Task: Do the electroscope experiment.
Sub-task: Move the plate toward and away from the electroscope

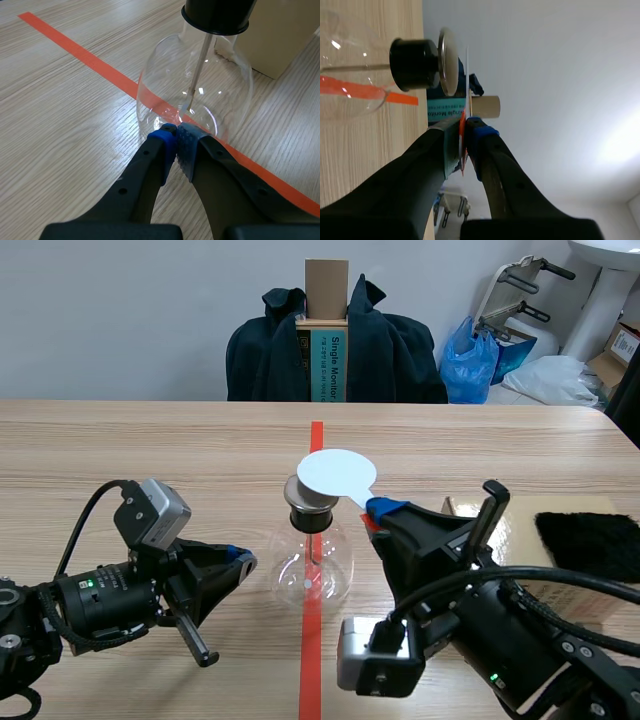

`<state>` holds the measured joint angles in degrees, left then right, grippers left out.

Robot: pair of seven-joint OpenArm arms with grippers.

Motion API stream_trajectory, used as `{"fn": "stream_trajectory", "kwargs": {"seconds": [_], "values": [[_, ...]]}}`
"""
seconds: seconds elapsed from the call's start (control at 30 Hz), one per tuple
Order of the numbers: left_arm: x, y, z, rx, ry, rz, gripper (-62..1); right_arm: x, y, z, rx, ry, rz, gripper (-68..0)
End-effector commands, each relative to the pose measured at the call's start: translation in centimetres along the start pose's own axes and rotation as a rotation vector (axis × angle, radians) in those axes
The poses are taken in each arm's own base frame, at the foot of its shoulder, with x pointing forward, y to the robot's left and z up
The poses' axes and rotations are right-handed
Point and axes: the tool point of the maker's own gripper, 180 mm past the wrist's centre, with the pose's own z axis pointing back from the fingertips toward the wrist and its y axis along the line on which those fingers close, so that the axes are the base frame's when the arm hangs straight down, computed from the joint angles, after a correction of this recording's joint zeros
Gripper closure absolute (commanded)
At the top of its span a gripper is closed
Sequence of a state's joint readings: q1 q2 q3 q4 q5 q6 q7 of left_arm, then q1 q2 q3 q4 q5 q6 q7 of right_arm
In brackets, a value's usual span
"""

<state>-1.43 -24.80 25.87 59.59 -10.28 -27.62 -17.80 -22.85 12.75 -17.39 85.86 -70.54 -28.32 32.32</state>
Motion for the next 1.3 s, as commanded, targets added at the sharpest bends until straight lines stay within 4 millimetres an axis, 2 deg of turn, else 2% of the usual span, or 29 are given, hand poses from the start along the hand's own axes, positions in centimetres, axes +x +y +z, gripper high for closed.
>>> {"fn": "stream_trajectory", "kwargs": {"seconds": [0.0, 0.33, 0.73, 0.97, 1.27], "values": [[1.0, -0.1, -0.2, -0.004, -0.034, -0.001, -1.7, 0.1, -0.9, -0.3, -0.03, -0.019, 0.021, -0.7], [1.0, -0.1, -0.2, -0.004, -0.033, -0.001, -1.7, 1.4, -0.8, -0.2, -0.026, -0.093, 0.028, -0.7], [1.0, -0.1, -0.2, -0.004, -0.033, -0.001, -1.7, 1.6, -0.9, -0.2, -0.032, -0.105, 0.033, -0.7], [1.0, -0.1, -0.2, -0.004, -0.033, -0.001, -1.7, 0.6, -1.2, -0.3, -0.044, -0.05, 0.039, -0.7], [1.0, -0.1, -0.2, -0.004, -0.033, -0.001, -1.7, -2.6, -1.1, -0.1, -0.043, 0.128, 0.033, -0.7]]}}
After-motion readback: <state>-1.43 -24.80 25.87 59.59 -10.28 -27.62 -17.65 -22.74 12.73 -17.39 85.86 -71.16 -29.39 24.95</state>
